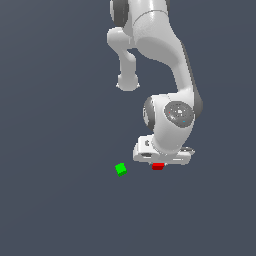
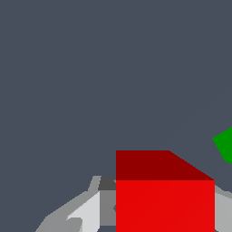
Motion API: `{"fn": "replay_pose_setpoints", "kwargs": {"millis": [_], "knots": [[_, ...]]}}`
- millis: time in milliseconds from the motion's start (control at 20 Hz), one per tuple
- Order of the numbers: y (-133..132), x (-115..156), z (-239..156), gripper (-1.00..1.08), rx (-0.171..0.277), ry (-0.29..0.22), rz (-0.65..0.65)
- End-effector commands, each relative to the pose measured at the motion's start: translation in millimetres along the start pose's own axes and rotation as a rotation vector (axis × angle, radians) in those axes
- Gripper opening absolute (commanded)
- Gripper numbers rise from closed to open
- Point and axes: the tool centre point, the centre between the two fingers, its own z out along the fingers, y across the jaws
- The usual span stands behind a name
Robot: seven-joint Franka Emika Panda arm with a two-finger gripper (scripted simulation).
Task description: Stack the red cube on top of the green cube.
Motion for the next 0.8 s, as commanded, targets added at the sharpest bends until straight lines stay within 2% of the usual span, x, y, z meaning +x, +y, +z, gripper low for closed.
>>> {"fn": "replay_pose_setpoints", "kwargs": {"millis": [0,450,750], "knots": [[23.0,0.2,6.6,-1.0,0.0,0.0,0.002],[114.4,1.6,35.4,-1.0,-0.001,0.0,0.002],[147.6,3.4,45.9,-1.0,-0.001,0.0,0.002]]}}
